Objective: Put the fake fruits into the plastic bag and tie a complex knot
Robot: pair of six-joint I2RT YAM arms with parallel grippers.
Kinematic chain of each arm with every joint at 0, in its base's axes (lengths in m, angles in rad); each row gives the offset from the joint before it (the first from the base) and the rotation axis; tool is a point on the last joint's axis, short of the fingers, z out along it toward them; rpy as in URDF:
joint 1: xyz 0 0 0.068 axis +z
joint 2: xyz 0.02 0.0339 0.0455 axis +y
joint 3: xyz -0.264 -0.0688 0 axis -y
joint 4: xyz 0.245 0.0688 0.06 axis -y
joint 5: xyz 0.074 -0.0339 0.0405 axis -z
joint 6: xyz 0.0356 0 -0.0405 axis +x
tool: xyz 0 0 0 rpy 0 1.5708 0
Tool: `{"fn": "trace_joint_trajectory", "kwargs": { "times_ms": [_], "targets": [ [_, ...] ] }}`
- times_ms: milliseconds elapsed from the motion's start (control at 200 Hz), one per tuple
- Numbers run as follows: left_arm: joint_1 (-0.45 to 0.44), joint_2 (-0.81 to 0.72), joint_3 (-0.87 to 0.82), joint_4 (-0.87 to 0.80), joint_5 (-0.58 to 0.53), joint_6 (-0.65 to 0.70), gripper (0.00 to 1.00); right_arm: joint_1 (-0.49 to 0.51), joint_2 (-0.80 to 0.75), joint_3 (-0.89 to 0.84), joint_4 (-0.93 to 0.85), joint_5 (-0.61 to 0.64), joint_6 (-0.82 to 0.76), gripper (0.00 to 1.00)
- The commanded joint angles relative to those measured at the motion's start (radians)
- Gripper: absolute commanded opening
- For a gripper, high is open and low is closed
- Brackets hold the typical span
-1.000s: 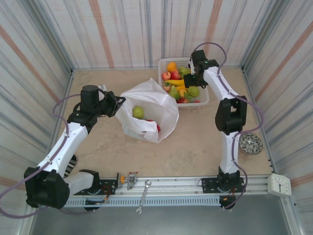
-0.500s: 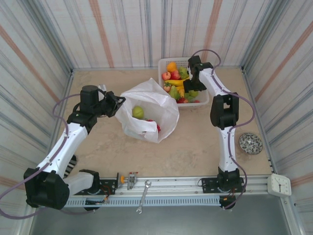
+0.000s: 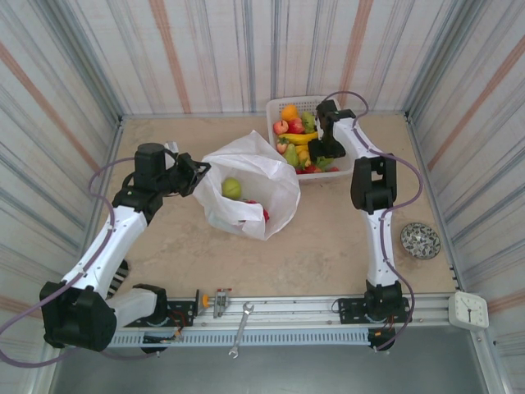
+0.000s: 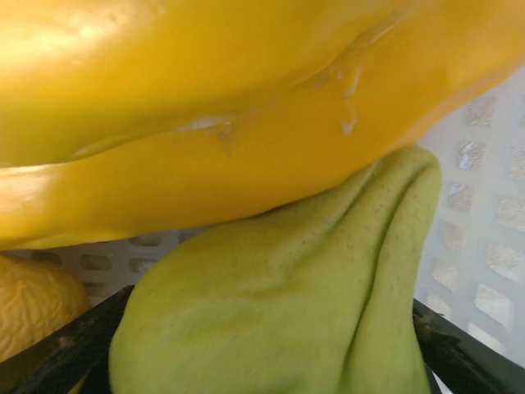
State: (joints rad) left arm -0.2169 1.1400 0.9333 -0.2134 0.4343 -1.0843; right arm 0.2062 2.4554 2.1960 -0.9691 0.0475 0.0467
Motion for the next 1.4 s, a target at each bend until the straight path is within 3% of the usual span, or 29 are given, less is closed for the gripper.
{"fn": "trace_joint_trajectory", "kwargs": {
  "times_ms": [0, 301, 1032, 1393],
  "targets": [
    [0.008, -0.021, -0.008, -0.027, 0.000, 0.021, 0.00, -0.008, 0.027, 0.016, -0.012, -0.030, -0.007, 0.72],
    [0.008, -0.019, -0.011, -0.023, 0.000, 0.020, 0.00, -0.008, -0.054, 0.006, 0.025, -0.012, -0.015, 0.60],
    [0.007, -0.010, -0.001, -0.021, 0.011, 0.021, 0.00, -0.008, -0.289, -0.110, 0.105, -0.033, -0.013, 0.60],
    [0.007, -0.003, 0.002, -0.019, 0.012, 0.021, 0.00, -0.005, -0.556, -0.397, 0.244, -0.083, 0.018, 0.59]
  ]
}}
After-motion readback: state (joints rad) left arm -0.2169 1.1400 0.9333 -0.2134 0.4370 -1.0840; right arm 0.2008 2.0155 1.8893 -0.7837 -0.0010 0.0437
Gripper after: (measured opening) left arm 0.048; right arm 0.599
